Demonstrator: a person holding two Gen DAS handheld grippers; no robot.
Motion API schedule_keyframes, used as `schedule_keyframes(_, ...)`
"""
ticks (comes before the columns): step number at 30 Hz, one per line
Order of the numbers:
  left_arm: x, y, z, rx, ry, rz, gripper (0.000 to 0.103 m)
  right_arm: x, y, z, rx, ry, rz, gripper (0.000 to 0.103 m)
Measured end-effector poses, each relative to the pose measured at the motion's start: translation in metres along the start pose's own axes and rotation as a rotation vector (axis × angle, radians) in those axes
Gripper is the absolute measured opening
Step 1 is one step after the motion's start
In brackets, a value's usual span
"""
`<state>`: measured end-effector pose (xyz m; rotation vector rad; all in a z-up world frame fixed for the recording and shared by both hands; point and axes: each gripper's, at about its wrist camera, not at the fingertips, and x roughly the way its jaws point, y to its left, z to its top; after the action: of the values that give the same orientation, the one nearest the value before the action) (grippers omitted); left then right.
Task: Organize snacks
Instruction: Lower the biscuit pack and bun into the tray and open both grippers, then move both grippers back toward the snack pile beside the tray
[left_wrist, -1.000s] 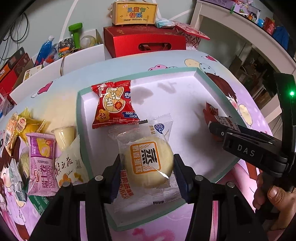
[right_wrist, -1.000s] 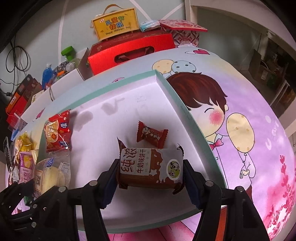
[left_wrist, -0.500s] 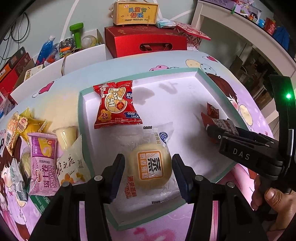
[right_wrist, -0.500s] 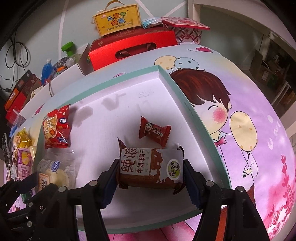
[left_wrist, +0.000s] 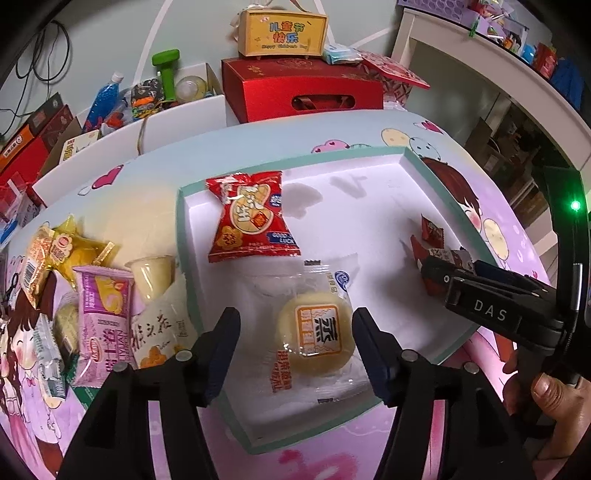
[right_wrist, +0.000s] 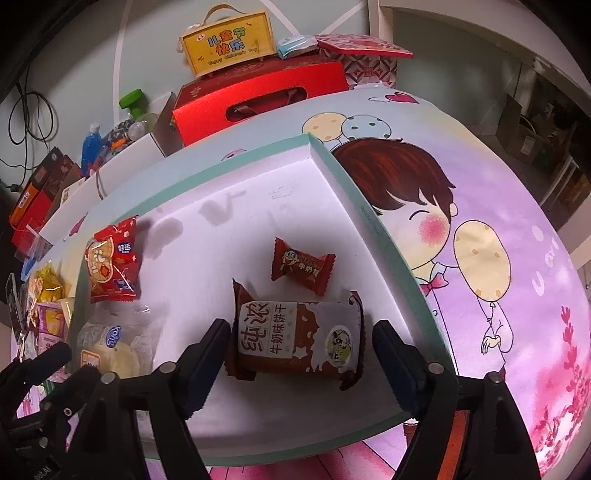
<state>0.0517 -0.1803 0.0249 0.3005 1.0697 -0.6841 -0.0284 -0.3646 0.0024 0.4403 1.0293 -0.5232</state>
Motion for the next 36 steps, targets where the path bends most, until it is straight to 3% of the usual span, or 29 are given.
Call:
schedule_keyframes(6, -0.003, 0.016, 0.002, -0.049, -0.005, 0.053, 0.071, -0.003, -0.002, 0.001, 0.0, -0.024, -0.014, 0.102)
schedule_keyframes(11, -0.005, 0.035, 0.001, -0.104, -0.013, 0.098, 0.072, -0.005, -0.003, 0.001, -0.002, -0.039, -0.013, 0.103)
schedule_keyframes(14, -0.005, 0.043, -0.001, -0.124, -0.014, 0.13, 0.093, -0.005, -0.001, 0.001, -0.012, -0.045, -0.015, 0.103)
schedule_keyframes(25, -0.004, 0.063, -0.003, -0.168, -0.012, 0.179, 0.093, -0.004, 0.003, 0.0, -0.025, -0.048, -0.01, 0.103)
schedule_keyframes(36, -0.009, 0.073, -0.005, -0.197, -0.011, 0.182, 0.093, -0.009, 0.017, 0.001, -0.065, -0.07, -0.009, 0.103)
